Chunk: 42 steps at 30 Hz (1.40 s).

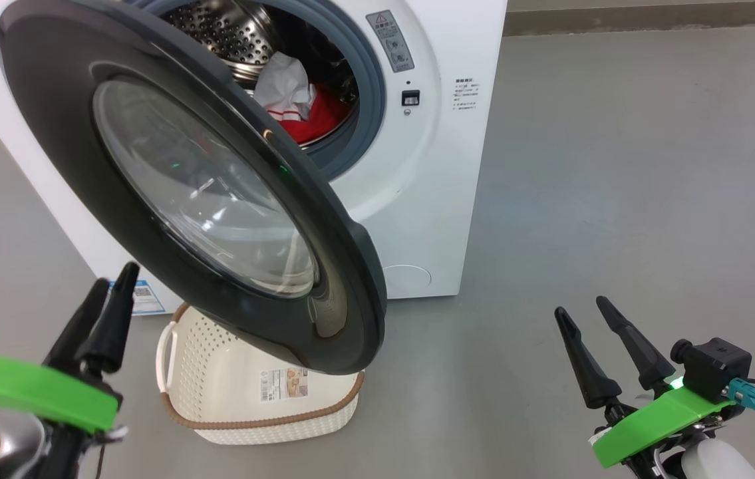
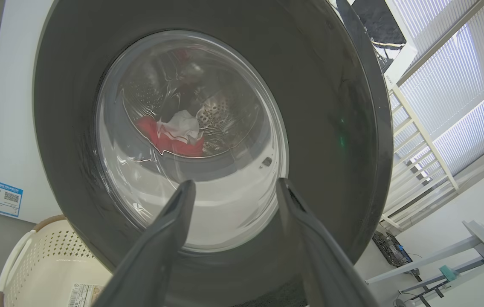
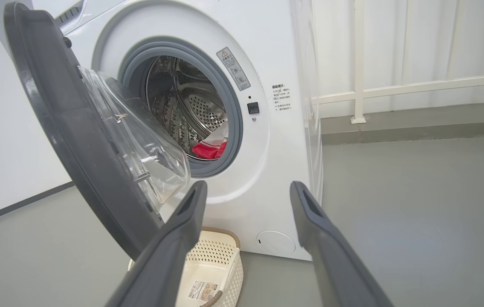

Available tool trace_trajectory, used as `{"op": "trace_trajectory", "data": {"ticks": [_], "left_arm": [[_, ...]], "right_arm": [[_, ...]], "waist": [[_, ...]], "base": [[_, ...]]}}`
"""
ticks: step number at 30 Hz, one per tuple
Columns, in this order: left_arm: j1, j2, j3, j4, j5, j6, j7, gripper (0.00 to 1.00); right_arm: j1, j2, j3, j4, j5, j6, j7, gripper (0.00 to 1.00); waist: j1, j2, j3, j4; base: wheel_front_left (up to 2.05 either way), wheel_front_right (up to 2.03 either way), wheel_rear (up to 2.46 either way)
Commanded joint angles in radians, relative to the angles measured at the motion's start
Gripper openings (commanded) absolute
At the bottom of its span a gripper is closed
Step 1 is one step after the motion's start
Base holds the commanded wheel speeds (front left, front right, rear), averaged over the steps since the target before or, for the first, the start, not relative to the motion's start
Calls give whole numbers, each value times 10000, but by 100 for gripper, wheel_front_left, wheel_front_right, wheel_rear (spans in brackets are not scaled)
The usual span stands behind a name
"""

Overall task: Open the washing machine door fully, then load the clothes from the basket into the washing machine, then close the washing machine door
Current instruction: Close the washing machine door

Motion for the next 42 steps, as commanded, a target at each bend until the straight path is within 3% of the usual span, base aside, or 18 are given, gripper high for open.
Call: {"op": "trace_trajectory", "data": {"ticks": [1, 9, 24, 36, 42], "left_arm": [[-82, 334, 363, -228, 342, -176, -407, 100], [637, -18, 523, 31, 1072, -436, -2102, 100], [1779, -92, 257, 1213, 3085, -548, -4685, 100], [1918, 140, -168, 1868, 5041, -320, -5652, 100], [1912, -37, -103, 1984, 5415, -280, -5743, 100]], "right_arm": [[-31, -150, 142, -298, -56, 16, -48, 100], [-10, -188, 131, -330, -64, 16, -48, 100], [-10, -236, 183, -340, -78, 16, -48, 100], [-23, -288, 239, -297, -55, 16, -48, 100], [-25, -318, 249, -267, -39, 16, -48, 100]], "waist": [[0, -1, 4, -23], [0, -1, 5, -125], [0, -1, -42, -351], [0, -1, -95, -383], [0, -1, -122, -375]], "base": [[0, 0, 0], [0, 0, 0], [0, 0, 0], [0, 0, 0], [0, 0, 0]]}}
